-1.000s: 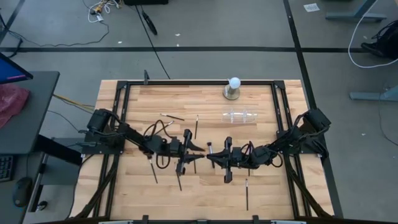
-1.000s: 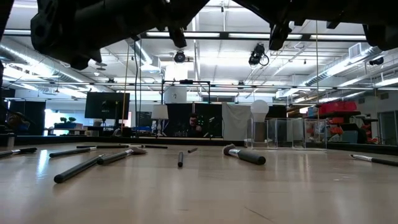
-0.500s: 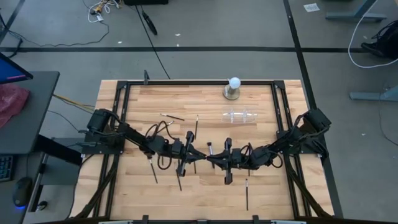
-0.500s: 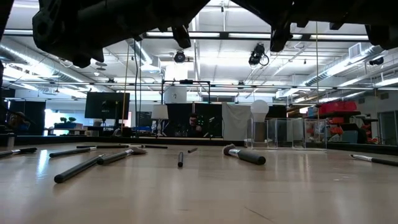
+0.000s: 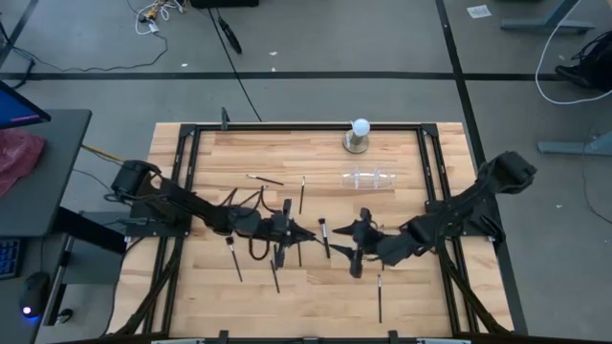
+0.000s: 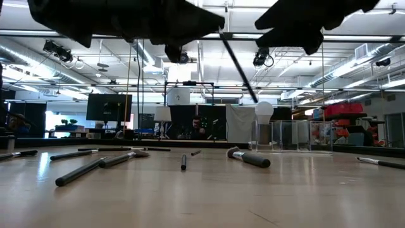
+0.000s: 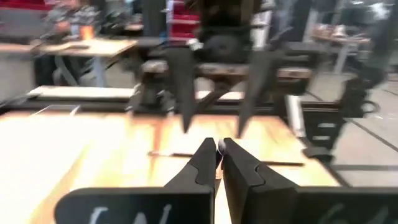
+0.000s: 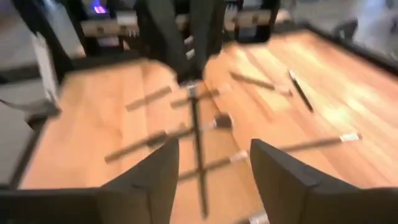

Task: Put items in baskets/containers
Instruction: Put the eyeshadow brush into the transparent organizer

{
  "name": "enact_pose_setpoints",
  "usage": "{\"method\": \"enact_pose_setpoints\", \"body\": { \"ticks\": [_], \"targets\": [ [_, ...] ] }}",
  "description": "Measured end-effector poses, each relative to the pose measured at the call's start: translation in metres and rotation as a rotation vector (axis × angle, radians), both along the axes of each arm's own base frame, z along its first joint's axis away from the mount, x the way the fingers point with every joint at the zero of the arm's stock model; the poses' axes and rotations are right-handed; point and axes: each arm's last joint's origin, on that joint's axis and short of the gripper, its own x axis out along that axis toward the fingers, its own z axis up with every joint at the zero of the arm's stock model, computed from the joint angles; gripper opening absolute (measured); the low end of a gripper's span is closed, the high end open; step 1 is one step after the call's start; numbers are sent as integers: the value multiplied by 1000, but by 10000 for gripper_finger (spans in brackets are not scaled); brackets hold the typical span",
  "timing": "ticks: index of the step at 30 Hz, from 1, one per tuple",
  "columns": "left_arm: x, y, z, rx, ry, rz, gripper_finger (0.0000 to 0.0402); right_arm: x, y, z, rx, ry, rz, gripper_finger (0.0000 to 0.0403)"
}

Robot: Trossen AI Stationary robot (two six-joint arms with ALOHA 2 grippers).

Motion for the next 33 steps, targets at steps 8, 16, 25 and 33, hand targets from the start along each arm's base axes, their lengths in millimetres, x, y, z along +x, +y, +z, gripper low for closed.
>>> {"method": "enact_pose_setpoints", "body": {
  "ticks": [8, 16, 25, 33],
  "targets": [
    [0, 5, -1, -15, 33, 49, 10, 48, 14, -11, -123, 152, -79, 193],
    [0, 5, -3, -10, 55, 50, 13, 73, 16, -20, -165, 158, -136, 142],
    [0, 5, -4, -7, 61, 51, 22, 74, 13, -18, -158, 149, -151, 18],
    [-3, 5, 2, 44, 60, 20, 60, 61, 7, -38, -120, 140, -259, 13]
  ]
}}
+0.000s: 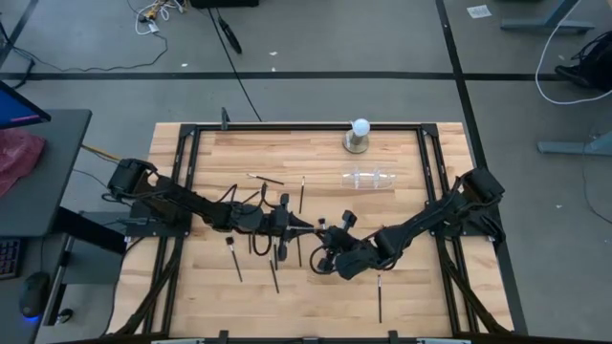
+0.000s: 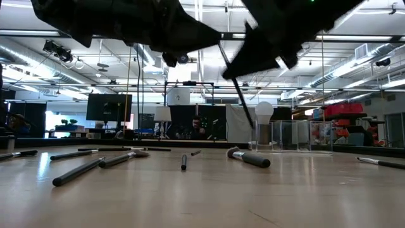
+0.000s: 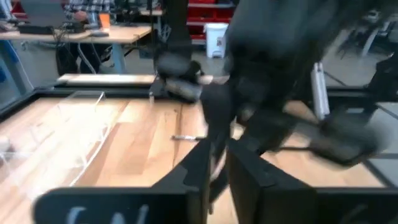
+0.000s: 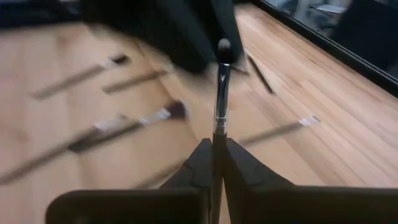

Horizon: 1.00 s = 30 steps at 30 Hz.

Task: Put items in baskets/containers
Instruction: Put the eyeshadow brush into the transparent organizer

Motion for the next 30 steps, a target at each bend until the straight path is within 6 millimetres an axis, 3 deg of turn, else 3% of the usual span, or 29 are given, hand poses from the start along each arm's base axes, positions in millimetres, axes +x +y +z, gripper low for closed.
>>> {"method": "enact_pose_setpoints", "body": {
  "ticks": [3, 9, 13, 16, 23, 30],
  "targets": [
    [-7, 0, 6, 13, 53, -16, 97, -11, -3, -1, 1, -33, -51, 9],
    [-23, 3, -4, 14, 173, 23, 154, -47, -18, 35, -39, -121, -164, 10],
    [-32, -1, -22, 11, 177, 50, 166, -72, -41, 62, -62, -186, -229, 10],
    [-36, -4, -29, 1, 141, 47, 164, -87, -65, 68, -82, -208, -280, 10],
    [-36, -15, -36, -9, 90, 9, 153, -105, -125, 34, -38, -310, -536, 11],
    [-35, -16, -42, -1, 112, 8, 151, -112, -163, 1, 16, -300, -635, 11]
  ]
}}
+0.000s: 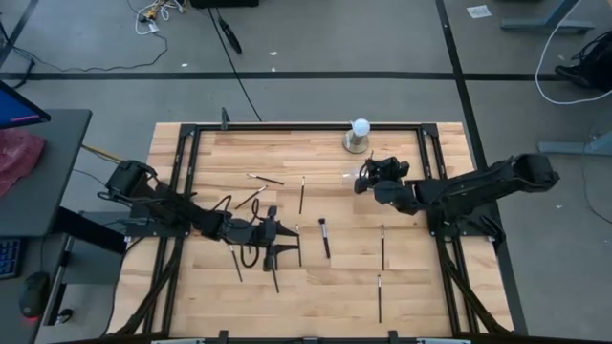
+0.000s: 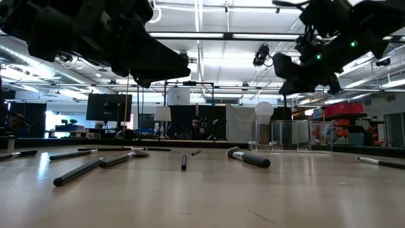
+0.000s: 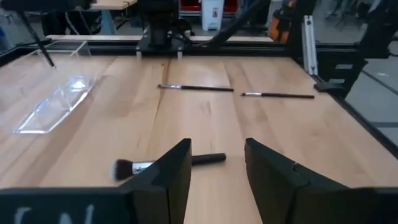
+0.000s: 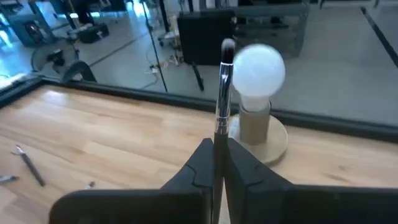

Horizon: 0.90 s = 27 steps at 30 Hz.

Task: Put items in baskets/containers
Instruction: Put the eyeshadow brush into the transparent organizer, then put the powder brush into the transparent organizer

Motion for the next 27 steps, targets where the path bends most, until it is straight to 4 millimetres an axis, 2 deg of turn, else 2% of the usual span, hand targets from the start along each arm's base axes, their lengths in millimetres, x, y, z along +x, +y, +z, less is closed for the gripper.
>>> {"method": "enact_pose_setpoints", "body": {
  "ticks": [14, 27],
  "targets": [
    [1, 0, 2, 1, -20, 4, 151, 7, -22, -26, 148, 48, 3, 14],
    [1, 0, 2, -5, -18, 4, 151, 9, -26, -34, 209, 52, 16, 73]
  ]
}}
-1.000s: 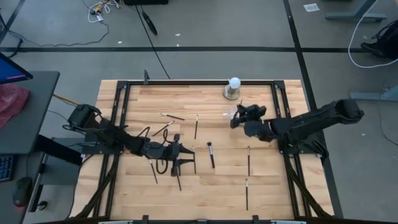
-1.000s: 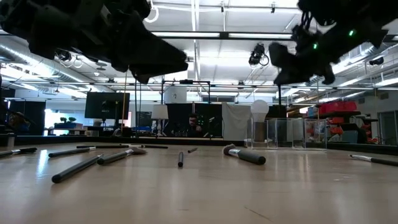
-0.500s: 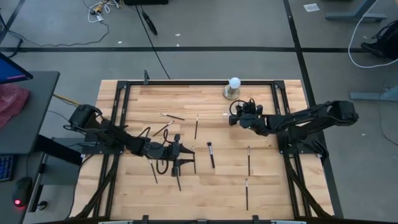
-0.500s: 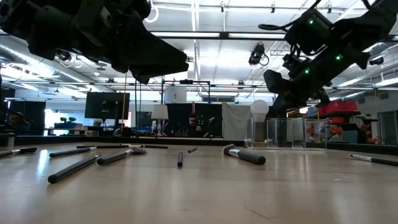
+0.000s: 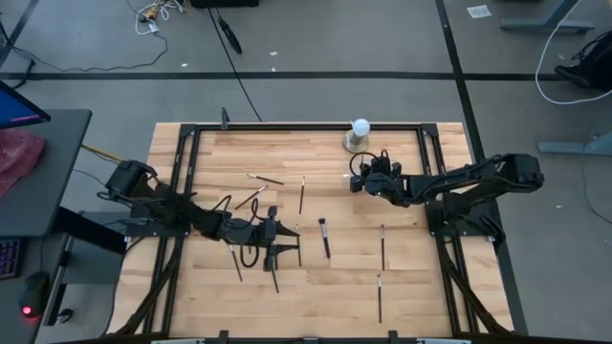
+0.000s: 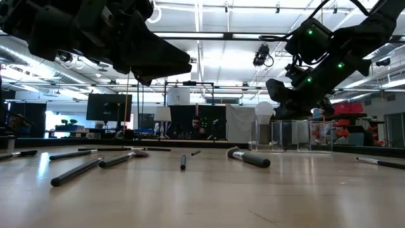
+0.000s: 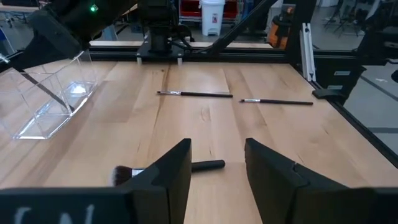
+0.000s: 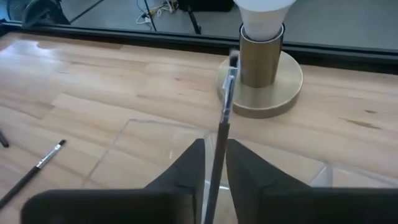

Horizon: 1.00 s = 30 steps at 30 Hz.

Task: Put items in baskets/containers
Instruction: Put the powder brush into the transparent organizer

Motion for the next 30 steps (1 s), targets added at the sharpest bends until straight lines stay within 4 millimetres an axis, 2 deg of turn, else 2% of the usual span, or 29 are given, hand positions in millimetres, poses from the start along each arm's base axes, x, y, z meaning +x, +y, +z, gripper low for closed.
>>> {"method": "enact_pose_setpoints", "body": {
  "ticks": [7, 11, 15, 19, 25, 30],
  "targets": [
    [0, 0, 0, 0, 0, 0, 151, -3, 0, 5, -29, 44, 34, 113],
    [0, 0, 0, 0, 0, 0, 151, -7, 3, 20, -52, 0, 67, 127],
    [0, 0, 0, 0, 0, 0, 151, -12, 16, 39, -74, -72, 143, 120],
    [0, 0, 0, 0, 0, 0, 151, -13, 39, 56, -71, -145, 279, 99],
    [0, 0, 0, -1, 0, 1, 151, -3, 92, 83, -74, -231, 507, 55],
    [0, 0, 0, -11, -2, 3, 151, 7, 140, 90, -105, -257, 628, 14]
  ]
}}
